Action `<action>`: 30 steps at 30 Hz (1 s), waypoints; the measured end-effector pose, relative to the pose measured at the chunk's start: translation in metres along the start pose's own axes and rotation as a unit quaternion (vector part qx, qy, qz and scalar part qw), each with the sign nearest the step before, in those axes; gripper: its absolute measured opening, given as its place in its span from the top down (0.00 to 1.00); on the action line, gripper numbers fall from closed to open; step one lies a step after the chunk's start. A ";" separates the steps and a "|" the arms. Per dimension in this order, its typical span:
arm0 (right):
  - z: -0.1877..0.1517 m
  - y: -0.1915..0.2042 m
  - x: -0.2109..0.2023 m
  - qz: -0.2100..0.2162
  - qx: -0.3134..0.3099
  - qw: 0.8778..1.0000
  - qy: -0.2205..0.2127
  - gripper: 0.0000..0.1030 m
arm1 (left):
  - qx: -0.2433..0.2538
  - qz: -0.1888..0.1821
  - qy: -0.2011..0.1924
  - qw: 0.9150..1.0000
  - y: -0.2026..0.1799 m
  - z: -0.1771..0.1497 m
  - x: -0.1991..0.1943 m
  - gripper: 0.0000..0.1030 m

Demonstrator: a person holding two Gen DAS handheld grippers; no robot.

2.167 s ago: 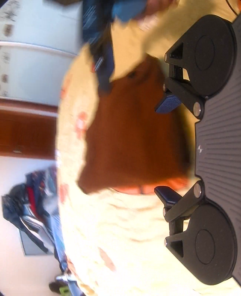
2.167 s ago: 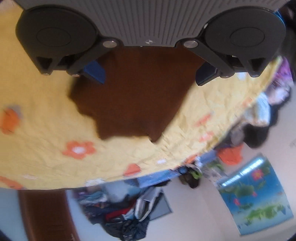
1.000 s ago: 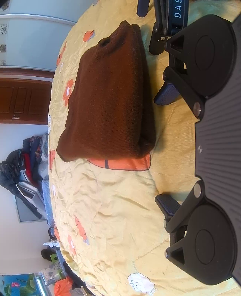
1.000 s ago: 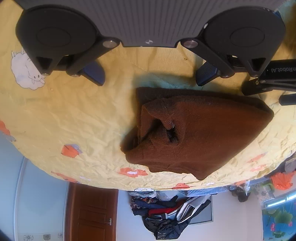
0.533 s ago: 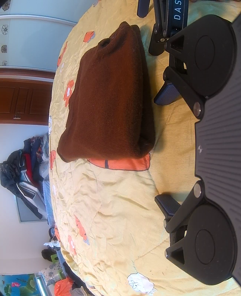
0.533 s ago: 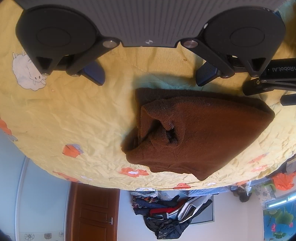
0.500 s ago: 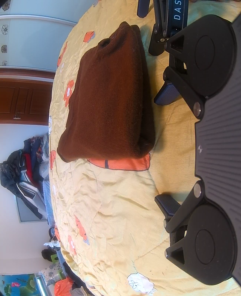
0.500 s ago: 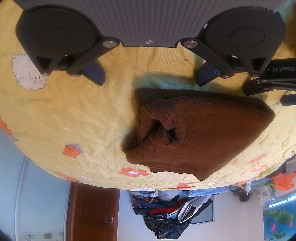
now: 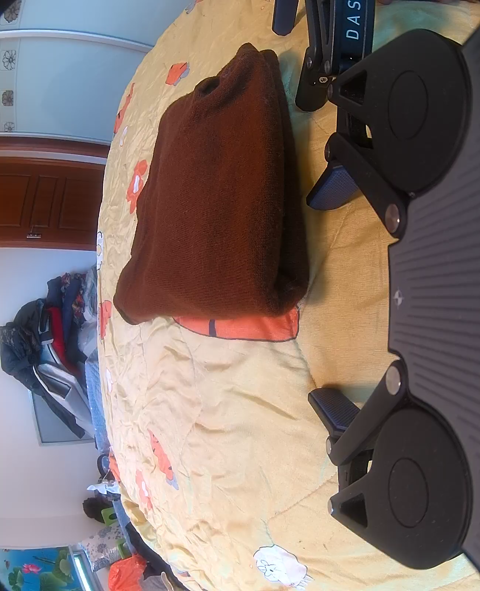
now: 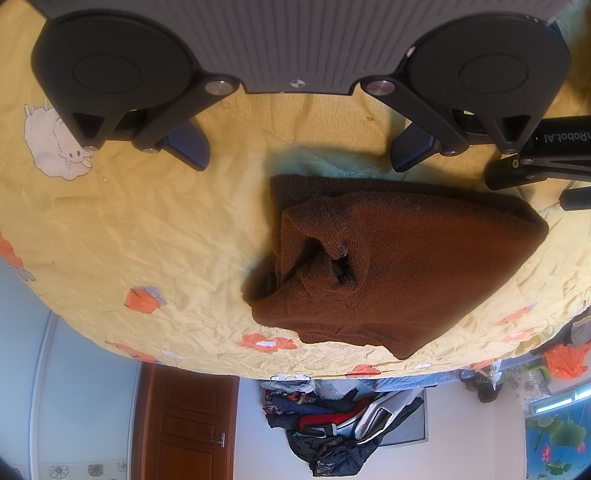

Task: Fold small clothes

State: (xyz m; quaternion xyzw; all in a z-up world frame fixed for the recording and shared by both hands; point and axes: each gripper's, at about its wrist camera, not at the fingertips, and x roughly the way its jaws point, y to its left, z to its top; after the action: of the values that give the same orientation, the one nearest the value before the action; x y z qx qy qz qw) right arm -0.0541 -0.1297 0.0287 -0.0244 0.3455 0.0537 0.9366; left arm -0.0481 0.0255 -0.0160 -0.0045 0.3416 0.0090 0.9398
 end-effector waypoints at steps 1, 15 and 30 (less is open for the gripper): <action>0.000 0.000 0.000 0.000 0.000 1.000 0.000 0.00 | 0.000 0.000 0.000 1.000 0.000 0.000 0.000 0.00; 0.000 0.000 0.000 0.000 0.000 1.000 0.000 0.00 | 0.001 0.000 0.006 1.000 0.001 0.002 0.001 0.00; 0.006 0.001 0.000 -0.008 0.013 0.999 0.029 0.00 | 0.004 -0.005 0.008 1.000 0.000 0.002 0.001 0.00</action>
State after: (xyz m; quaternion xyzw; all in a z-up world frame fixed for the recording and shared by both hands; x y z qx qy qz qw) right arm -0.0501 -0.1284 0.0334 -0.0167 0.3734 0.0409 0.9266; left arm -0.0457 0.0260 -0.0149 -0.0022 0.3490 0.0027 0.9371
